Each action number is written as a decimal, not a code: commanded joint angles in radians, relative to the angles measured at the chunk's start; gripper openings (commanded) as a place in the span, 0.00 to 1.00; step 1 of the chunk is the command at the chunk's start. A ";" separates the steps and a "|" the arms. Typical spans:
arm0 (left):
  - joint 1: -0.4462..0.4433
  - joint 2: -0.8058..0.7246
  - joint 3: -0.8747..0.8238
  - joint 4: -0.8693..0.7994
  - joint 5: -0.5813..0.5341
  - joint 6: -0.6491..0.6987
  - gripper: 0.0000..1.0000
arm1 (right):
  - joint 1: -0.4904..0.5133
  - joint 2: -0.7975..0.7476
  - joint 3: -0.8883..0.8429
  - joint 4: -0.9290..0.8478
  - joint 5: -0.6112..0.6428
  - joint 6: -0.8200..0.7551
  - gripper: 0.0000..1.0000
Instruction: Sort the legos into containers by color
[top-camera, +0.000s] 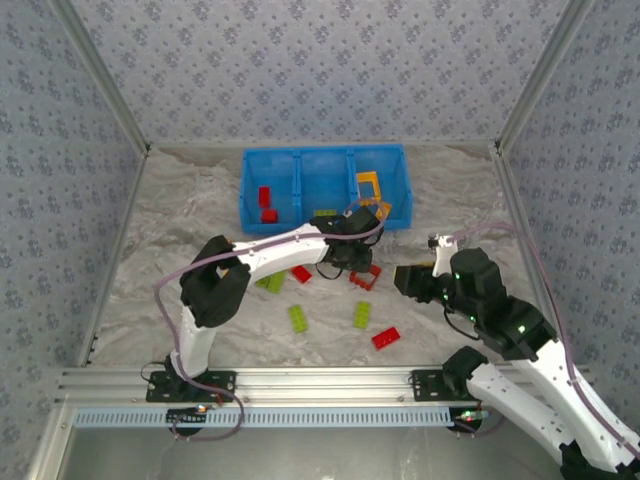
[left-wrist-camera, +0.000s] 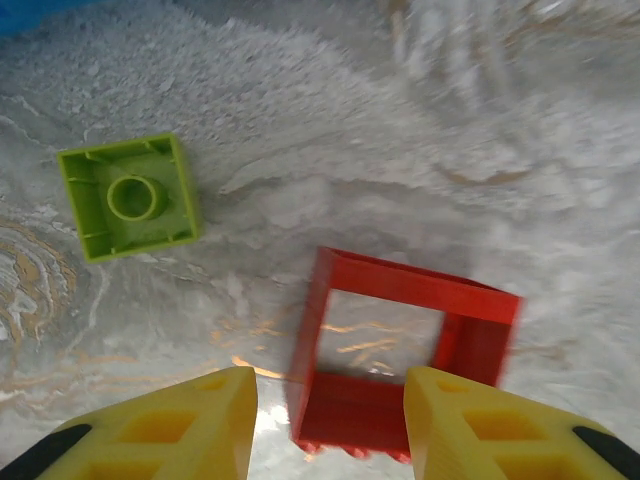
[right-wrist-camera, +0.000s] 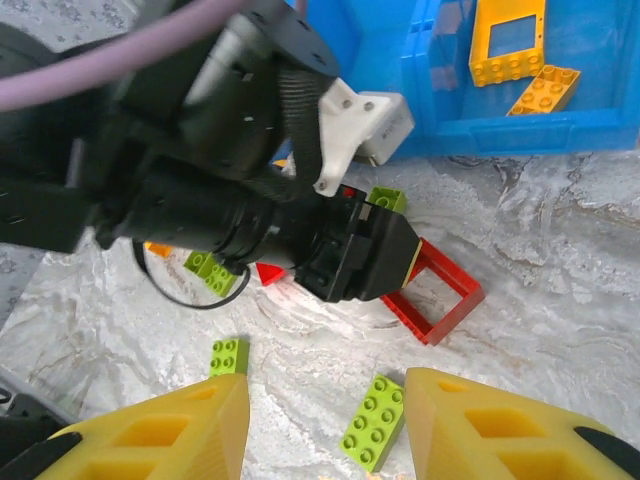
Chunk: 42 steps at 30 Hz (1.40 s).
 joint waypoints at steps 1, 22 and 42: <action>0.005 0.016 0.062 -0.028 0.048 0.089 0.41 | 0.012 -0.003 -0.007 -0.012 -0.032 0.030 0.47; 0.002 0.093 0.061 -0.028 -0.003 0.098 0.18 | 0.013 0.047 0.017 0.009 -0.012 0.034 0.46; 0.347 -0.374 0.040 -0.214 -0.324 0.537 0.00 | 0.337 0.437 0.242 0.339 0.108 -0.188 0.41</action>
